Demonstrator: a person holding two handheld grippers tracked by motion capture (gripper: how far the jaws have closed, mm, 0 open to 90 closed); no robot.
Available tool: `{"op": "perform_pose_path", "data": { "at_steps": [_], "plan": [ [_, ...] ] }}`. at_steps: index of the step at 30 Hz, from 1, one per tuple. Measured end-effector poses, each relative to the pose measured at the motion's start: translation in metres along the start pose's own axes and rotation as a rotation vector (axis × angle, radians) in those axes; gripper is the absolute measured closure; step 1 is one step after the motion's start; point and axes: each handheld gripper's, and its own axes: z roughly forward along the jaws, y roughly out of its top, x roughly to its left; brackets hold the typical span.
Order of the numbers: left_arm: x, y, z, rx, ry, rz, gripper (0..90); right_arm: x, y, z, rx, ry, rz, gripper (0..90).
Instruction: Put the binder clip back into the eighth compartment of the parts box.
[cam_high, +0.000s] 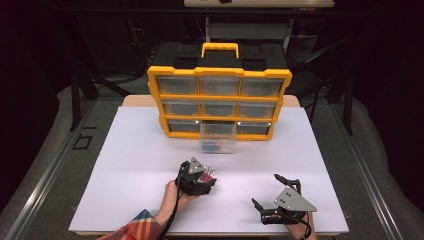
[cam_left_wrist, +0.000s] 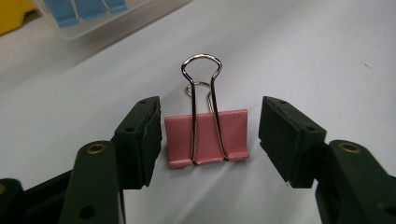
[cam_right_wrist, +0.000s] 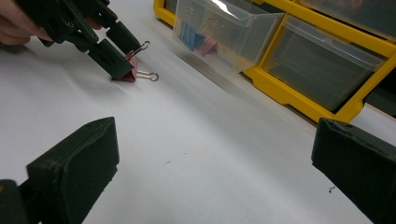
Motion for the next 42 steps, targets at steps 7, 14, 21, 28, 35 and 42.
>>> {"op": "perform_pose_path", "data": {
  "at_steps": [7,14,21,28,35,42],
  "plan": [
    [0.002,-0.002,0.002,-0.001,0.002,-0.014,46.3,0.000,0.000,0.000,0.003,0.003,-0.001,0.2],
    [0.003,-0.003,0.000,-0.002,-0.004,-0.016,49.5,0.001,0.000,0.000,0.005,0.005,0.003,0.2],
    [0.002,-0.003,-0.006,-0.030,-0.004,0.001,49.7,0.001,0.000,0.001,0.004,0.000,0.002,0.2],
    [0.009,0.000,-0.017,-0.058,0.005,0.002,49.7,0.001,0.000,-0.001,0.001,0.000,-0.005,0.2],
    [0.017,0.001,-0.021,-0.063,0.004,0.002,49.7,0.002,0.000,0.000,0.008,0.000,-0.007,0.2],
    [0.024,0.002,-0.025,-0.066,0.015,-0.004,49.7,0.002,0.000,0.000,0.007,0.003,-0.010,0.2]
  ]
}}
